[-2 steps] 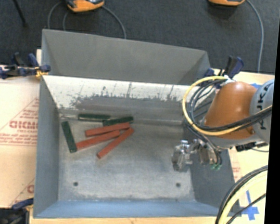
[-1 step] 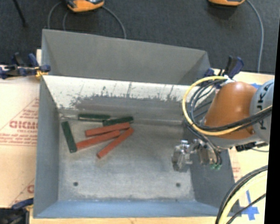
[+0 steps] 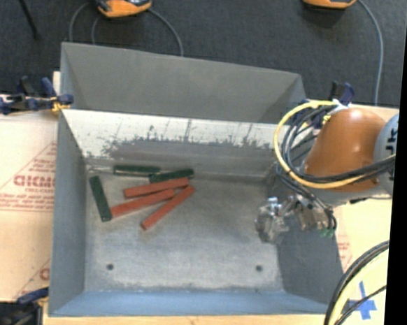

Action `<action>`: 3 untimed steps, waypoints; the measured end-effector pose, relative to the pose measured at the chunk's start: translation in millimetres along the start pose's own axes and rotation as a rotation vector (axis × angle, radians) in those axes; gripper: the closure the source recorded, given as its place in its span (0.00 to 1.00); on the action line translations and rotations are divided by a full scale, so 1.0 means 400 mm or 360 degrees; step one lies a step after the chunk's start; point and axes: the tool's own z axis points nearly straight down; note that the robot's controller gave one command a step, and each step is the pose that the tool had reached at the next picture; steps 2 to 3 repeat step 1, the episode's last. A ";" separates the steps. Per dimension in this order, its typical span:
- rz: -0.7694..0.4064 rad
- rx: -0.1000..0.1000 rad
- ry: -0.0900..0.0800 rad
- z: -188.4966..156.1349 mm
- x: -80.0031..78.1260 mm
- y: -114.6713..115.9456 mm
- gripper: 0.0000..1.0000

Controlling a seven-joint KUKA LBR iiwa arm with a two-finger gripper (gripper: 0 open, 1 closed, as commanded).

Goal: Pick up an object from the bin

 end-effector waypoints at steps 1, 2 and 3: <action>-0.0297 0.0001 0.0001 -0.177 0.020 0.062 1.00; -0.0297 0.0001 0.0001 -0.177 0.020 0.062 1.00; -0.0297 0.0001 0.0001 -0.177 0.020 0.062 1.00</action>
Offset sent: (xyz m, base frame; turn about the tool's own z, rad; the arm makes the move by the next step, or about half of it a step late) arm 0.0208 -0.0298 0.1484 -0.3062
